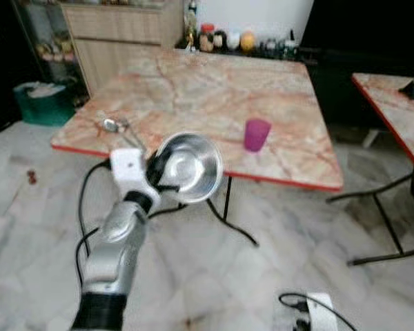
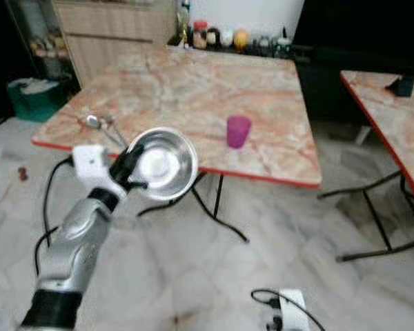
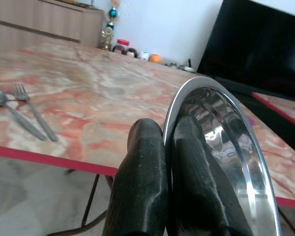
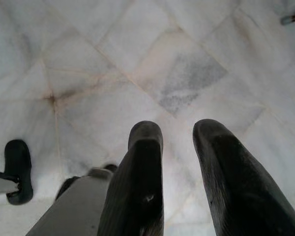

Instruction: Setting the table

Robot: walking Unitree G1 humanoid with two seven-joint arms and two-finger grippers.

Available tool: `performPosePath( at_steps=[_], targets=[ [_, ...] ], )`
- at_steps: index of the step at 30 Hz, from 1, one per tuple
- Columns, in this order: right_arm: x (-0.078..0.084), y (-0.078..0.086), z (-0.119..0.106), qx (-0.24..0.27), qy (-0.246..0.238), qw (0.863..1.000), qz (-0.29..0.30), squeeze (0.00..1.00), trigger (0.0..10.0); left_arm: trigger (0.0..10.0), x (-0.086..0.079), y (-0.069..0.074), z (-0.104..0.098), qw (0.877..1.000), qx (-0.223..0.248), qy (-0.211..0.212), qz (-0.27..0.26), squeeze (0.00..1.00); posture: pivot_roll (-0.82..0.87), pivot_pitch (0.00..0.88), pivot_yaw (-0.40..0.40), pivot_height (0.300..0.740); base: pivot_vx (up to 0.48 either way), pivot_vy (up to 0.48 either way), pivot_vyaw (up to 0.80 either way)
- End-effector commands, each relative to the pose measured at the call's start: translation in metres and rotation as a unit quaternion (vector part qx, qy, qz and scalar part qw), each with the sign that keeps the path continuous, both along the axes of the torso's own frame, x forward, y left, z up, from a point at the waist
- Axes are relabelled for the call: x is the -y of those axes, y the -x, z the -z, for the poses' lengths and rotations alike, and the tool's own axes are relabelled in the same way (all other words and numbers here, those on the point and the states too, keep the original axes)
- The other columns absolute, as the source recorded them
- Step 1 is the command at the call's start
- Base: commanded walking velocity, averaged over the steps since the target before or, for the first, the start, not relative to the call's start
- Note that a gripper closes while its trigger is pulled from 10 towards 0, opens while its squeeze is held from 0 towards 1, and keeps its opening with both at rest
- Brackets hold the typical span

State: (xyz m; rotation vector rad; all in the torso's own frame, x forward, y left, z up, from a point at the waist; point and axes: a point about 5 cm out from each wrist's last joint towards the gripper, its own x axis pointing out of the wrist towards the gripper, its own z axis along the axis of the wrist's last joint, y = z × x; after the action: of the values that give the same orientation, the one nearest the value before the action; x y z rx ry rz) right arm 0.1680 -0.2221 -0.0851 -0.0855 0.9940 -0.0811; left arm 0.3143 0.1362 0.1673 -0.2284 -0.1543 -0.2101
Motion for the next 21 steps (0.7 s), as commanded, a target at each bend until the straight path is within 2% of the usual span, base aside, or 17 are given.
performPosePath(
  at_steps=[1,21],
  targets=[
    [0.0083,0.0063,0.0009,-0.008,0.007,1.000,0.009,0.00,10.0,10.0,0.0129,0.0008,-0.0067,1.000,0.017,-0.003,0.022,0.00,0.10,0.000,-0.046,0.740,0.000,-0.401,0.00],
    [0.0079,0.0071,0.0012,-0.007,0.001,1.000,0.014,0.00,10.0,10.0,0.0160,0.0010,-0.0072,0.999,0.018,-0.007,0.032,0.00,0.10,0.000,-0.045,0.740,0.000,-0.402,0.00]
  ],
)
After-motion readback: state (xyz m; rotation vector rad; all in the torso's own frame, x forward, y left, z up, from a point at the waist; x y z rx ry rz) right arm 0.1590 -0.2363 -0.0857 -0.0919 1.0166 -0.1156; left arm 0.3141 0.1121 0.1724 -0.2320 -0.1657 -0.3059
